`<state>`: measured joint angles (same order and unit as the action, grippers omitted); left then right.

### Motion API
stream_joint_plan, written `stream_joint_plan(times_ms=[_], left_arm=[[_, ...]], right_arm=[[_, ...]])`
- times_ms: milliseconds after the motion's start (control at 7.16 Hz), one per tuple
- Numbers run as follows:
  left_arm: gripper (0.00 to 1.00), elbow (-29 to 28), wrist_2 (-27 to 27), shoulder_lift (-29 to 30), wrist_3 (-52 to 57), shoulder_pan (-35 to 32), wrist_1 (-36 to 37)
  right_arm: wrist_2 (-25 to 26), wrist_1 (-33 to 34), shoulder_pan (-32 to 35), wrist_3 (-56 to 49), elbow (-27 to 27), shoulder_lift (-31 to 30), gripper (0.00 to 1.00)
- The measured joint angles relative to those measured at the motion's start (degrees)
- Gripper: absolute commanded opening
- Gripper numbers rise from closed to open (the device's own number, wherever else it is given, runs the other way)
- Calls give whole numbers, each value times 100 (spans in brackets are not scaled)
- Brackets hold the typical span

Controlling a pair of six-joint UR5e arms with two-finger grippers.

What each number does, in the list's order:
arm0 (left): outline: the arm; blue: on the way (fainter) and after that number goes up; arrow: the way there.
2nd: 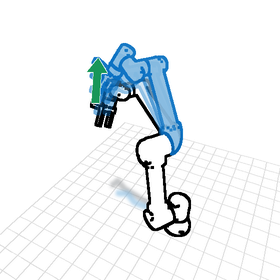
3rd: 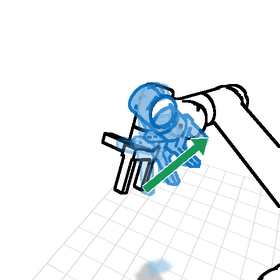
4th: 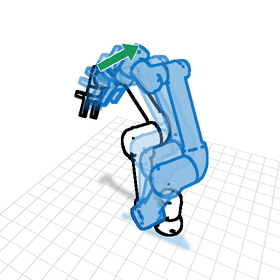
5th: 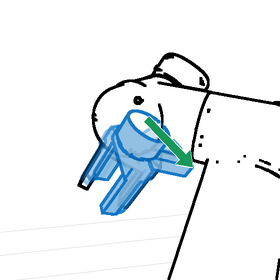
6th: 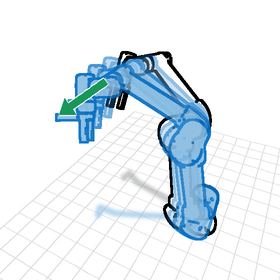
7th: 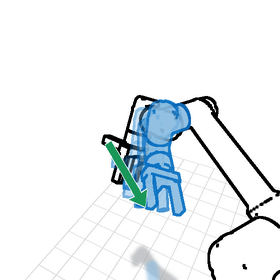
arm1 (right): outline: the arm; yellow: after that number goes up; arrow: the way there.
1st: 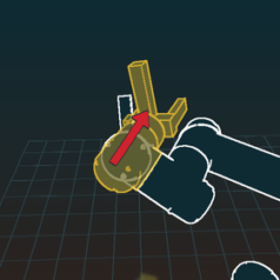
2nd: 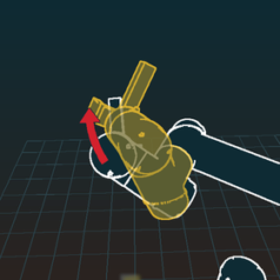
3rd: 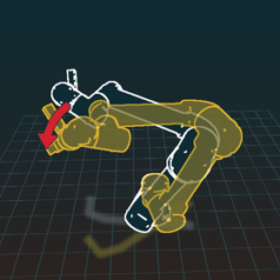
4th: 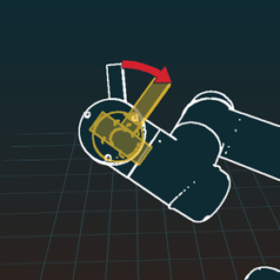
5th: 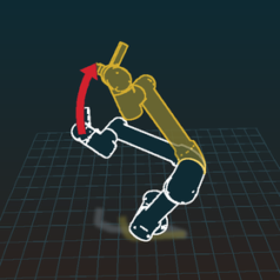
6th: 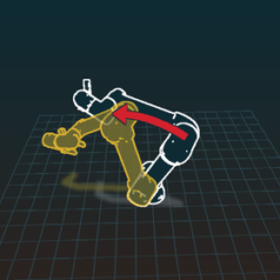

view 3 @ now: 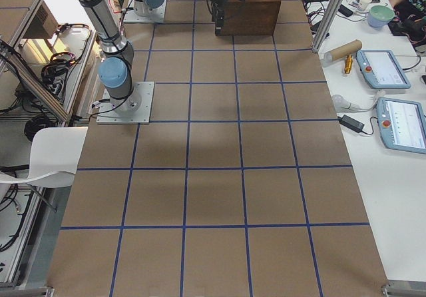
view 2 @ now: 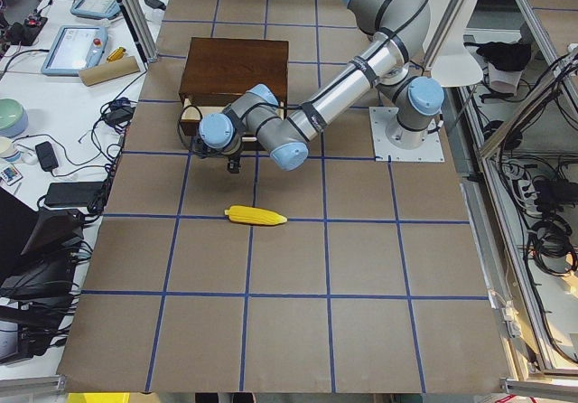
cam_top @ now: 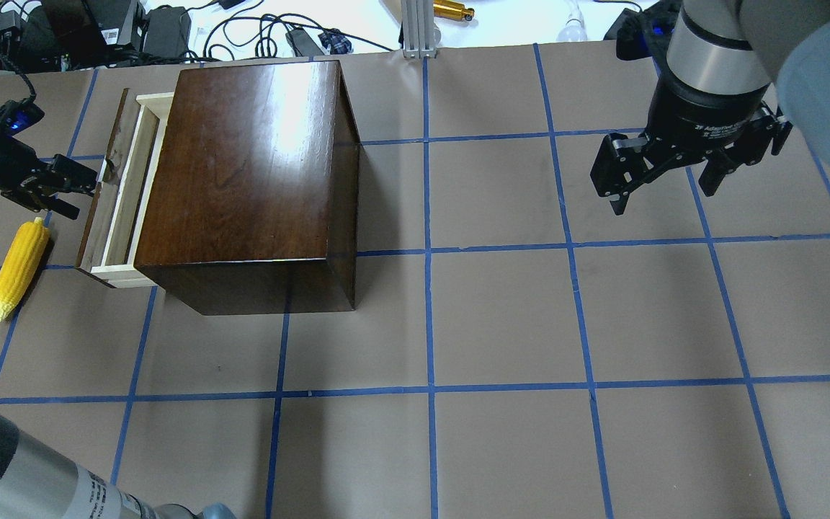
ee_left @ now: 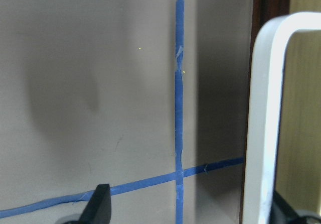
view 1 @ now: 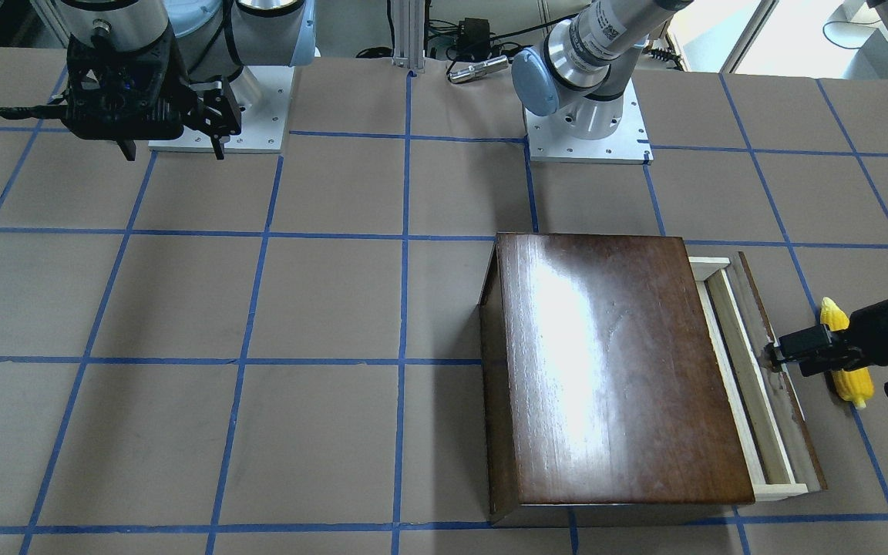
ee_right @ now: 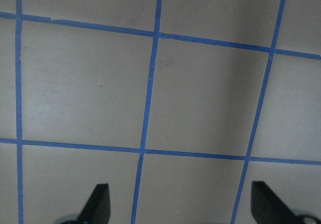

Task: Open drawer and put corn inside
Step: 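Pull the drawer out of the cabinet with the left gripper, then release the handle and lower the left gripper onto the yellow corn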

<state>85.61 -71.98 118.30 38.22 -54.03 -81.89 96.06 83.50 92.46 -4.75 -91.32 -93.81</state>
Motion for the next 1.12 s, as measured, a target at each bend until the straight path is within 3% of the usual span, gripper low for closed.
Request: stream_joint_plan(times_ms=[1118], left_arm=[[100, -32, -1, -21, 31, 333, 11]], right_arm=[[0, 0, 0, 0, 0, 0, 100]])
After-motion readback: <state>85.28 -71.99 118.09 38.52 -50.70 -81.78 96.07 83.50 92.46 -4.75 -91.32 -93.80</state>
